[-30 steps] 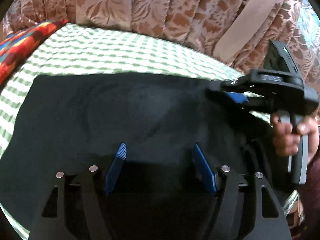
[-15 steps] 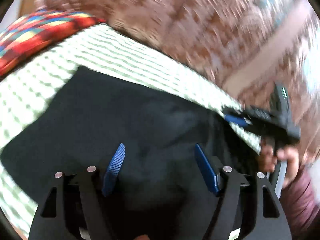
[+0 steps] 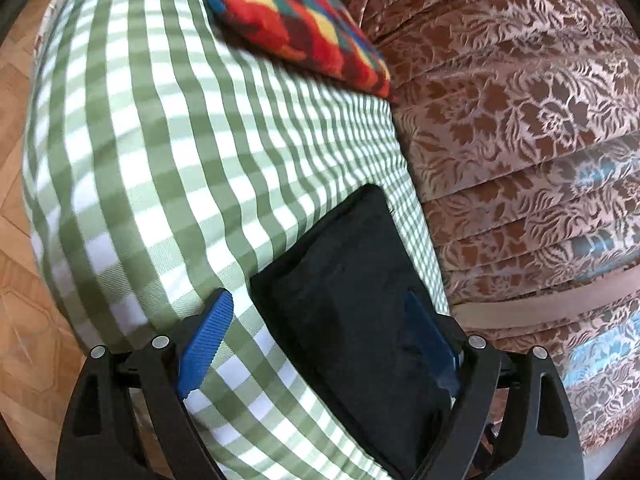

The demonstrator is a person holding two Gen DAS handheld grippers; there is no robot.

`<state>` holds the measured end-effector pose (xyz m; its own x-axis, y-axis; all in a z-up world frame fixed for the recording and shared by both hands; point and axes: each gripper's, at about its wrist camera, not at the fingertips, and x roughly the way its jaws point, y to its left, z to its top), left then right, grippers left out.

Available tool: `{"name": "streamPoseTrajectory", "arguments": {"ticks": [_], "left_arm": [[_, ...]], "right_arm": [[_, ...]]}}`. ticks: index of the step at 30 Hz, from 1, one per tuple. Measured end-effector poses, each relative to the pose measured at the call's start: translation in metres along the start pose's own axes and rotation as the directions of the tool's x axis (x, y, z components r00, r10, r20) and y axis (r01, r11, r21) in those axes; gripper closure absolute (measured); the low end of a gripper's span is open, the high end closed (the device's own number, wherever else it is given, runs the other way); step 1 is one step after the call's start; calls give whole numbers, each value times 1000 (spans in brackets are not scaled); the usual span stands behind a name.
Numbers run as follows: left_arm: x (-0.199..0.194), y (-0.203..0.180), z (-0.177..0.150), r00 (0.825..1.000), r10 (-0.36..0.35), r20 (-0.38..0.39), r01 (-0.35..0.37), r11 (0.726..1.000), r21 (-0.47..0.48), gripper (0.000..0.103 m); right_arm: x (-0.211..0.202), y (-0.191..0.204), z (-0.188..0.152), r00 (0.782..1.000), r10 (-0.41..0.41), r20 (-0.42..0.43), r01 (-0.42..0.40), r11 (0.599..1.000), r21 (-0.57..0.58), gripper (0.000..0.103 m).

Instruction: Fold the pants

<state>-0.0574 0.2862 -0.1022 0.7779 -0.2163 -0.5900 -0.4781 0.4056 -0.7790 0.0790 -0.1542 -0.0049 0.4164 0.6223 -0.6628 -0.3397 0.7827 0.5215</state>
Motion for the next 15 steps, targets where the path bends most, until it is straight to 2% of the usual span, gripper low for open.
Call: {"name": "streamPoseTrajectory", "arguments": {"ticks": [3, 4, 5, 6, 8, 11, 14, 15], "left_arm": [[15, 0, -5, 999, 31, -12, -31, 1000, -3, 29], [19, -2, -3, 999, 51, -2, -51, 999, 4, 44], [23, -2, -2, 997, 74, 2, -74, 997, 4, 55], [27, 0, -2, 995, 104, -2, -104, 995, 2, 73], [31, 7, -3, 994, 112, -6, -112, 994, -9, 76], [24, -7, -8, 992, 122, 28, -123, 990, 71, 87], [9, -41, -19, 998, 24, 63, -38, 974, 225, 89], [4, -58, -25, 998, -22, 62, 3, 956, 295, 89]], "right_arm": [[-11, -6, -9, 1000, -20, 4, 20, 1000, 18, 44], [-14, -9, -12, 1000, -25, 6, 25, 999, 24, 44], [-17, -11, -15, 1000, -28, 8, 27, 999, 30, 44], [-17, -12, -16, 1000, -28, 9, 28, 999, 35, 44], [-18, -15, -20, 999, -38, 6, 38, 998, 48, 44], [-19, -16, -24, 999, -51, 7, 51, 998, 47, 44], [-19, -14, -26, 999, -41, 8, 41, 998, 43, 44], [-19, -13, -26, 999, -34, 8, 34, 999, 42, 44]]}}
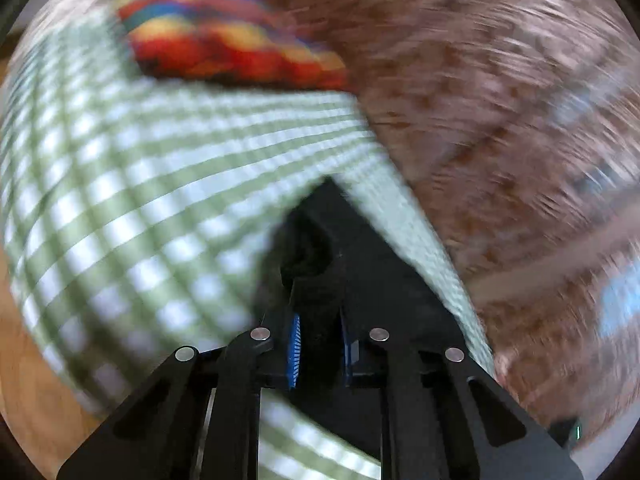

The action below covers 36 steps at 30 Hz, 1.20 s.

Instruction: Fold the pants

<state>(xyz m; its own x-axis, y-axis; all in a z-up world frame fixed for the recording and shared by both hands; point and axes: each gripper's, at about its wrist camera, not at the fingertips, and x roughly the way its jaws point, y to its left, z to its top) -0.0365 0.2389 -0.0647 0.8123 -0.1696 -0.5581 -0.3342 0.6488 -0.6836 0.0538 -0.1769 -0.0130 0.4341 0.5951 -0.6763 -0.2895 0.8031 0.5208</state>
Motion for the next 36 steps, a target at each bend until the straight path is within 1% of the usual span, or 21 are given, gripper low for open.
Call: {"name": "streamPoseTrajectory", "arguments": {"ticks": [2, 6, 8, 12, 15, 17, 19, 20, 21, 23, 24, 25, 26, 27, 28, 29, 31, 32, 34, 35, 36], "left_arm": [[-4, -37, -6, 998, -64, 0, 64, 988, 139, 89], [0, -107, -33, 974, -206, -97, 228, 904, 362, 89], [6, -132, -50, 964, -224, -144, 265, 861, 434, 89], [14, -164, -87, 946, -227, -233, 321, 769, 554, 89], [18, -173, -106, 935, -224, -275, 348, 727, 591, 89], [18, -175, -112, 927, -233, -293, 368, 716, 594, 89], [16, -176, -115, 922, -244, -302, 382, 708, 594, 89], [15, -178, -118, 920, -247, -304, 387, 697, 604, 89], [15, -180, -119, 920, -247, -305, 388, 689, 612, 89], [13, -181, -123, 926, -230, -300, 374, 673, 638, 89], [12, -180, -124, 930, -219, -296, 364, 664, 653, 88], [8, -176, -121, 922, -230, -310, 382, 660, 647, 82], [4, -171, -115, 908, -258, -330, 414, 664, 623, 77], [-1, -166, -109, 891, -295, -346, 451, 669, 591, 63], [-8, -159, -99, 875, -339, -346, 482, 683, 549, 55], [-16, -146, -83, 867, -382, -320, 497, 713, 494, 55], [-24, -122, -60, 866, -424, -267, 500, 767, 402, 55], [-26, -109, -49, 871, -432, -233, 490, 797, 354, 55], [-24, -83, -30, 904, -389, -176, 425, 861, 281, 55], [-21, -73, -24, 924, -350, -152, 380, 884, 271, 55], [-18, -70, -22, 932, -332, -145, 360, 894, 268, 55]], "right_arm": [[2, 3, 1, 999, 31, -7, -31, 1000, 4, 44], [9, 15, 3, 992, 117, -38, -116, 993, 10, 41], [11, 22, 6, 981, 186, -53, -185, 982, 23, 36], [17, 34, 20, 931, 360, -63, -354, 931, 93, 28], [27, 45, 34, 916, 392, -82, -385, 919, 87, 27], [37, 50, 40, 921, 375, -102, -368, 926, 79, 27], [53, 53, 42, 930, 341, -140, -333, 940, 76, 34], [61, 54, 42, 929, 335, -161, -326, 942, 80, 48], [67, 54, 40, 927, 332, -176, -323, 943, 77, 71], [75, 58, 38, 941, 279, -191, -278, 960, 35, 87], [75, 59, 38, 939, 284, -193, -283, 958, 33, 88], [75, 60, 37, 937, 288, -195, -288, 957, 29, 89], [73, 62, 37, 939, 286, -193, -288, 957, 16, 89], [69, 64, 37, 939, 287, -190, -292, 956, 2, 89], [66, 65, 38, 938, 293, -186, -298, 954, 0, 89], [63, 66, 40, 936, 303, -179, -308, 951, 0, 89], [51, 72, 43, 933, 323, -159, -329, 944, -15, 89], [45, 77, 44, 931, 332, -150, -339, 941, -21, 89], [32, 86, 46, 926, 352, -134, -359, 933, -29, 89], [27, 91, 47, 923, 363, -126, -370, 928, -38, 89], [21, 96, 48, 922, 367, -120, -375, 926, -47, 89]]}}
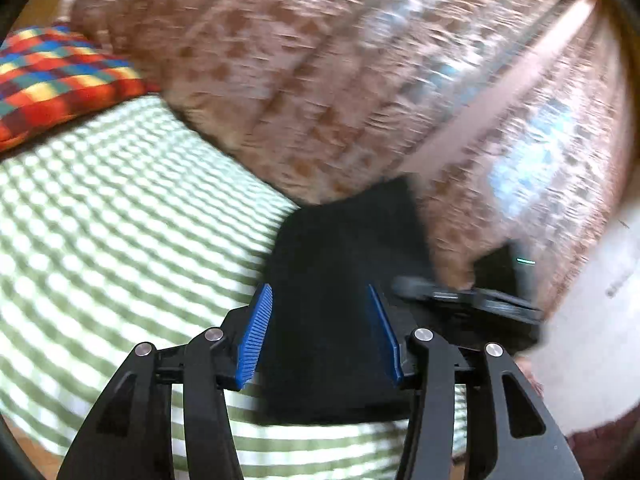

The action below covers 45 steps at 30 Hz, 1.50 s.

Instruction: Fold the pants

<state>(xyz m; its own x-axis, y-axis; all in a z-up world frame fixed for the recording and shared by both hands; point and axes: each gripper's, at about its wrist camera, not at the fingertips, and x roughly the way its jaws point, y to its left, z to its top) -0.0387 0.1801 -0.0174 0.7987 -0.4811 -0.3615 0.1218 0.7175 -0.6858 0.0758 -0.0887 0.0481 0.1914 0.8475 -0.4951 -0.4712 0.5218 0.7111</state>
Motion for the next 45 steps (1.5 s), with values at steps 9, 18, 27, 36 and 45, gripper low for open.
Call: {"name": "streamPoseTrajectory", "arguments": {"ticks": [9, 18, 27, 36, 45], "left_arm": [[74, -6, -14, 989, -37, -146, 34, 999, -21, 55], [144, -67, -63, 907, -152, -392, 201, 976, 86, 55], [164, -101, -109, 832, -153, -534, 281, 945, 168, 55], [162, -100, -105, 832, -159, -532, 282, 946, 158, 55], [160, -111, -102, 829, -194, -524, 322, 932, 164, 55]], "right_arm": [[-85, 21, -14, 991, 30, 133, -29, 1000, -7, 89], [-189, -54, -51, 960, -165, 225, 144, 984, 107, 89], [-200, -198, -110, 920, -376, 108, 313, 872, 376, 86], [-250, -170, -142, 874, -415, 254, 276, 853, 442, 68], [-251, -115, -180, 906, -351, 236, 223, 870, 439, 66]]}}
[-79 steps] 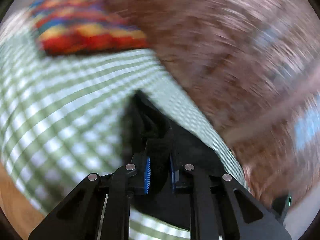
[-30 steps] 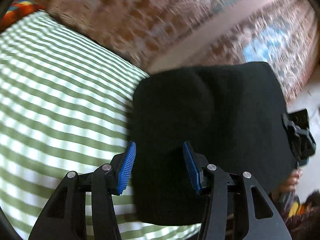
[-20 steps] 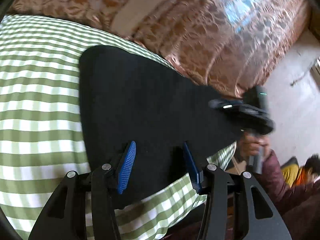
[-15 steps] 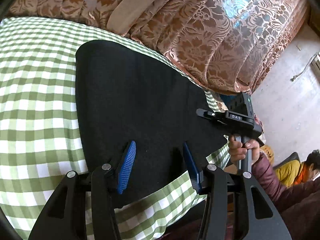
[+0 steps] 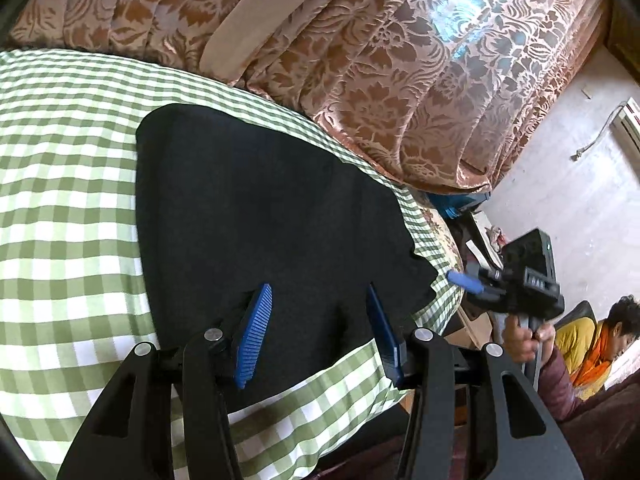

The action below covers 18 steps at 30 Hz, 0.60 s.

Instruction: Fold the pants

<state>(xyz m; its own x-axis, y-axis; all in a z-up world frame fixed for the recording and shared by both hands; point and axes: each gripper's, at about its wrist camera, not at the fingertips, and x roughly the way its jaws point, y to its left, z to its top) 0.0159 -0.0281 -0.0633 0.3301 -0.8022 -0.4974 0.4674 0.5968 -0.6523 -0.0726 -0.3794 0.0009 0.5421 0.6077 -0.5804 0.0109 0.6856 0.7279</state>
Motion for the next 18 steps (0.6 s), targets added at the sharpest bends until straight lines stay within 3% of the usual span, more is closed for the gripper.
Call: {"name": "streamPoseTrajectory", "arguments": {"ticks": [4, 5, 6, 9, 14, 18], "left_arm": [[1, -3, 0, 1000, 6, -1, -6, 1000, 10, 55], [0, -4, 1, 1000, 7, 3, -7, 1000, 11, 55], [-2, -5, 2, 1000, 6, 9, -6, 1000, 16, 55], [-11, -8, 6, 999, 4, 35, -5, 1000, 26, 55], [-25, -13, 7, 998, -29, 58, 26, 998, 48, 55], [-1, -9, -2, 1000, 19, -23, -17, 998, 56, 55]], "right_arm": [[21, -16, -1, 1000, 0, 13, -1, 996, 93, 67], [22, -21, 0, 1000, -8, 17, 6, 995, 104, 78], [27, -23, 2, 1000, -20, 21, 18, 993, 113, 95], [29, -13, 4, 998, -67, 20, 66, 996, 68, 96], [0, 11, -6, 997, -66, 47, 69, 996, -61, 97], [24, -19, -14, 978, -208, -11, 207, 977, -41, 97]]}}
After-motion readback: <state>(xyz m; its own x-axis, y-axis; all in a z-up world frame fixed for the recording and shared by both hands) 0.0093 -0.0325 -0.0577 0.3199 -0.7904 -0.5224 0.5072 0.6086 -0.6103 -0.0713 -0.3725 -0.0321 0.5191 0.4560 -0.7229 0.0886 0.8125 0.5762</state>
